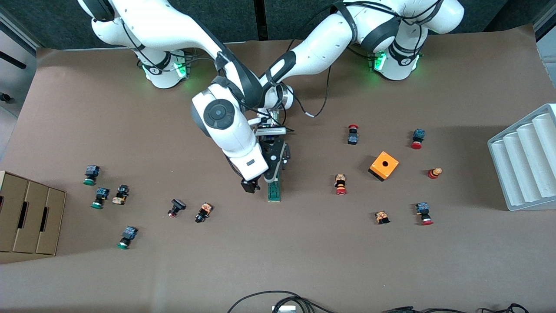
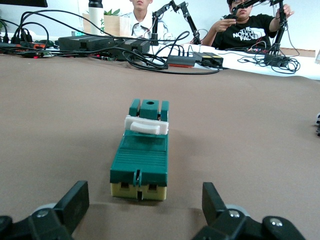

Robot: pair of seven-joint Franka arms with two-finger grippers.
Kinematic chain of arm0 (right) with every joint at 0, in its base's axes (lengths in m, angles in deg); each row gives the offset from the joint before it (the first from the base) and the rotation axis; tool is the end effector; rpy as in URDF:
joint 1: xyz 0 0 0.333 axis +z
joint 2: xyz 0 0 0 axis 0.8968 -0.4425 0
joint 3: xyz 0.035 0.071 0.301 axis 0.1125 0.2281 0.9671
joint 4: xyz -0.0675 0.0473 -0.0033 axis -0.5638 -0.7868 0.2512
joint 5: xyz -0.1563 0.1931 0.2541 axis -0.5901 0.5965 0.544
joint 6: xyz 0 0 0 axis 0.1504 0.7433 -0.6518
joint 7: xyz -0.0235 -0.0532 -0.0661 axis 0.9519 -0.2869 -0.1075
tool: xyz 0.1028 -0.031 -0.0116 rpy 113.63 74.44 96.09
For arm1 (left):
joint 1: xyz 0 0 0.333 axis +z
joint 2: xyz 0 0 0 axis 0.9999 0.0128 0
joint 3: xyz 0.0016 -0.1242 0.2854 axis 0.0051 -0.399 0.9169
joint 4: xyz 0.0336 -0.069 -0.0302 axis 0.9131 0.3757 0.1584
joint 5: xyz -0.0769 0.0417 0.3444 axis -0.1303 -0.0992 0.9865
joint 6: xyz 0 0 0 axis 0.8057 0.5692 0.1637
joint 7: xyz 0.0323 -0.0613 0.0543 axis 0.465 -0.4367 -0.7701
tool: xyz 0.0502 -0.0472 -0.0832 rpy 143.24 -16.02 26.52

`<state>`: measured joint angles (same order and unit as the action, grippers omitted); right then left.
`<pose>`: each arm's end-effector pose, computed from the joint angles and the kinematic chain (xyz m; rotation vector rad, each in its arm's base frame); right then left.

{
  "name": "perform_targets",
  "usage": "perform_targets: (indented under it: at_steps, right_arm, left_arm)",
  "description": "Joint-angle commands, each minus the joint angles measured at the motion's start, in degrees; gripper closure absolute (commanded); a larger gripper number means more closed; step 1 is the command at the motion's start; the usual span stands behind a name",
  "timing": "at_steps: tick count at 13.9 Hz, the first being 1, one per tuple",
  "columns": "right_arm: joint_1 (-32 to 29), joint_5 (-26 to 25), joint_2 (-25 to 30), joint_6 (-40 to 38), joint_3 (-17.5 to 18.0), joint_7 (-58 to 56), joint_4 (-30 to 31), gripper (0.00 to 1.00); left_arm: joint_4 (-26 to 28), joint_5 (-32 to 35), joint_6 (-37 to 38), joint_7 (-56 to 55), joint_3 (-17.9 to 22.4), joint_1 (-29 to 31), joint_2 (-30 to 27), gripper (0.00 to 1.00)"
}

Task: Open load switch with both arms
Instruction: 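Open both grippers and lift them away from the switch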

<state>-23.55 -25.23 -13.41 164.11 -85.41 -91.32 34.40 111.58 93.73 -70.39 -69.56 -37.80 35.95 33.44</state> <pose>0.5380 0.4038 0.4020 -2.5184 -1.7038 -0.2815 0.3219 -0.5487 0.0874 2.5459 0.1793 1.8150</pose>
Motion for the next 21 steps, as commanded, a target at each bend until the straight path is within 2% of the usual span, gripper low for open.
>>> perform_targets:
  at_steps: [1, 8, 12, 18, 21]
  right_arm:
    - [-0.6, 0.1, 2.6, -1.2, 0.4, 7.1, -0.2, 0.0]
    - [-0.5, 0.1, 6.3, -3.3, 0.3, 27.2, -0.4, 0.0]
    - [-3.6, 0.1, 9.3, -7.5, 0.3, 38.5, -0.4, 0.0]
    - [-10.8, 0.7, 10.6, -10.1, 0.3, 39.7, -0.2, 0.0]
    - [-14.3, 1.7, 11.2, -14.7, 0.3, 39.3, -0.3, 0.0]
  left_arm:
    - [-0.4, -5.1, -1.1, 5.4, -0.1, -0.5, -1.4, 0.0]
    - [-0.6, -17.4, -0.7, 22.8, -1.5, -0.5, -6.2, 0.0]
    - [-0.4, -22.9, -0.4, 33.5, -1.5, -0.6, -9.0, 0.0]
    - [-0.3, -30.7, 1.1, 56.4, -1.4, -0.1, -13.3, 0.0]
    - [-0.4, -35.6, 1.5, 68.5, -1.2, 0.1, -16.3, 0.0]
